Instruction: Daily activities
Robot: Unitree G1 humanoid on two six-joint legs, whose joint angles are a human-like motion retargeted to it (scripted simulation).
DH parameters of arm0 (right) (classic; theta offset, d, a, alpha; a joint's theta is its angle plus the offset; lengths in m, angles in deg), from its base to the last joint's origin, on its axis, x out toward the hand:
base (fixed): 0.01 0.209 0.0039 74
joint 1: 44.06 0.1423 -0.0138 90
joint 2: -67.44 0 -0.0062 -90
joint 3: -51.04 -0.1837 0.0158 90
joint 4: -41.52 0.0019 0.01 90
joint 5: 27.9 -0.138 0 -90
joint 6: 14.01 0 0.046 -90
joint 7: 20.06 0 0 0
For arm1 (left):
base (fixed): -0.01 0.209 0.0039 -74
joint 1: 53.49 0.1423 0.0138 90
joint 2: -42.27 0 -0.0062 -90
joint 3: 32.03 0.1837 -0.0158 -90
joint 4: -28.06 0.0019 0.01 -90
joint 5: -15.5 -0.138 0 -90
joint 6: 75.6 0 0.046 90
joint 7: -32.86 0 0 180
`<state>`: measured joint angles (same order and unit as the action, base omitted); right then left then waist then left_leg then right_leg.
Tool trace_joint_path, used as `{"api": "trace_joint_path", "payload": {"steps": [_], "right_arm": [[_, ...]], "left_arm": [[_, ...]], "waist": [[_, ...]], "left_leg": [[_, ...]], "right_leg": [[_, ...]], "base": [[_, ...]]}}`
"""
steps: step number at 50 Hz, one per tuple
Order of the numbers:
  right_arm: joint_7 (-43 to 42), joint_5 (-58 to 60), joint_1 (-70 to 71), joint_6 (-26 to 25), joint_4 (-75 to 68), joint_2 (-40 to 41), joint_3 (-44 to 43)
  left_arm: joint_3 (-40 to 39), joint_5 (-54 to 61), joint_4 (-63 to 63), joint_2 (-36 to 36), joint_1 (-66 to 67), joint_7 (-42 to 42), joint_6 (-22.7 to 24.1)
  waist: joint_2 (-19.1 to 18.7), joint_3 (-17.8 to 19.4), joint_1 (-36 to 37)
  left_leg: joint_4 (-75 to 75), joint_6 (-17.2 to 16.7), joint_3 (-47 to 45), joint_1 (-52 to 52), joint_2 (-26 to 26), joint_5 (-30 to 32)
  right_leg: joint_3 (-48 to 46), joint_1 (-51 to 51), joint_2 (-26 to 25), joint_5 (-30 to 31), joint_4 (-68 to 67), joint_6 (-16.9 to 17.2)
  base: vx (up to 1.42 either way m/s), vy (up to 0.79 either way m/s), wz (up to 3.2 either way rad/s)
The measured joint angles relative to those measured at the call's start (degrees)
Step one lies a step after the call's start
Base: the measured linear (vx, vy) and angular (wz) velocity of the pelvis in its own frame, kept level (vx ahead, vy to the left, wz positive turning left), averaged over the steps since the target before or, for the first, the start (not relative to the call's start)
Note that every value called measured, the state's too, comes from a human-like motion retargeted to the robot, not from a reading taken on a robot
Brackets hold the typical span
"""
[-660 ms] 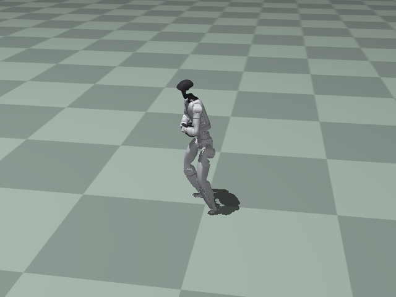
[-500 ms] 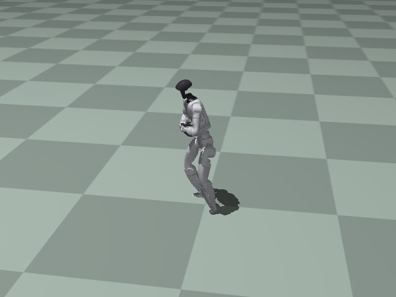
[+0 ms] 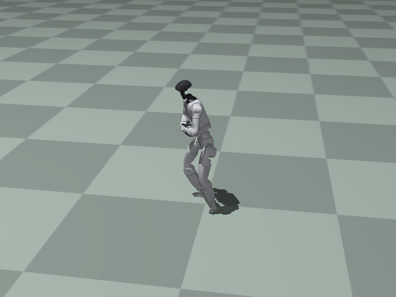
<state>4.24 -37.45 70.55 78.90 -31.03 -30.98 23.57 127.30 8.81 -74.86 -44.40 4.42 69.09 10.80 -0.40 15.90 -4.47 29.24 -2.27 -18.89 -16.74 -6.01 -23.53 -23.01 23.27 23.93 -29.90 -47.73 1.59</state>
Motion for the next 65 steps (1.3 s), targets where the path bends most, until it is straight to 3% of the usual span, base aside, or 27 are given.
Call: {"api": "trace_joint_path", "payload": {"steps": [17, 30, 33, 35, 47, 57, 65], "right_arm": [[-0.19, 0.26, -0.97, 0.56, -0.32, -1.63, 0.7], [-0.59, 2.29, -1.64, 1.12, -2.79, -8.9, 0.61], [-0.4, 2.78, -1.95, 1.07, -3.26, -10.36, 0.21], [0.02, 2.57, -1.7, 1.09, -3.02, -12.38, -0.49], [-0.19, 0.2, -9.06, 2.02, -3.54, -19.54, -6.08], [-6.86, -1.38, -18.77, 4.22, -3.63, -24.29, -12.99], [-10.33, -0.24, -20.42, 5.24, -3.53, -25.46, -13.27]], "left_arm": [[1.39, -2.93, 0.76, 0.64, -1.47, -3.02, 1.67], [1.66, -4.84, 5.58, 2.1, -1.04, -6.12, 1.86], [1.77, -4.66, 7.23, 2.38, -0.73, -5.67, 1.7], [1.14, -3.98, 8.54, 2.37, -1.23, -5.01, 1.75], [-1.66, 0.99, 11.75, 4.97, 4.53, -4.14, 1.25], [-7.16, 2.82, 11.74, 5.41, 9.19, -12.7, 2.78], [-7.64, 1.28, 12.52, 5.28, 10.19, -17.97, 3.52]], "waist": [[1.5, -0.19, -0.38], [2.72, -0.37, -0.82], [2.41, -0.66, -1.07], [0.19, -0.58, -0.82], [-0.72, -1.03, -2.73], [-3.19, -0.37, -3.73], [-3.97, 0.3, -3.39]], "left_leg": [[-1.31, 0.51, -1.08, 2.19, 0.49, -0.28], [-1.55, 0.46, -1.44, 3.51, -0.1, -0.87], [-1.96, 0.34, -1.4, 4.07, -0.19, -0.78], [-9.68, 0.0, -1.63, 7.86, -0.61, 2.2], [-7.79, -0.39, -0.6, 9.11, 0.6, 1.47], [-9.73, -1.12, 0.49, 10.46, 0.1, 2.18], [-10.37, -1.88, 1.2, 11.03, -0.52, 2.51]], "right_leg": [[0.89, -0.61, 0.36, -0.48, -0.6, 0.09], [1.24, -1.17, -0.14, -1.24, -1.46, -0.17], [1.17, -1.7, -0.35, -1.41, -1.26, -0.22], [-0.17, -4.16, -3.46, -0.01, 3.38, -0.75], [1.1, -5.92, -1.68, -1.62, 1.72, -0.36], [-0.07, -8.48, -3.13, -0.96, 4.45, -0.27], [-0.87, -9.99, -4.14, -0.5, 5.76, -0.73]], "base": [[0.0, 0.0, 0.0], [0.0, 0.0, 0.0], [0.0, 0.0, 0.0], [0.07, -0.02, -0.12], [0.0, 0.0, 0.0], [0.0, 0.0, 0.0], [0.0, 0.0, 0.0]]}}
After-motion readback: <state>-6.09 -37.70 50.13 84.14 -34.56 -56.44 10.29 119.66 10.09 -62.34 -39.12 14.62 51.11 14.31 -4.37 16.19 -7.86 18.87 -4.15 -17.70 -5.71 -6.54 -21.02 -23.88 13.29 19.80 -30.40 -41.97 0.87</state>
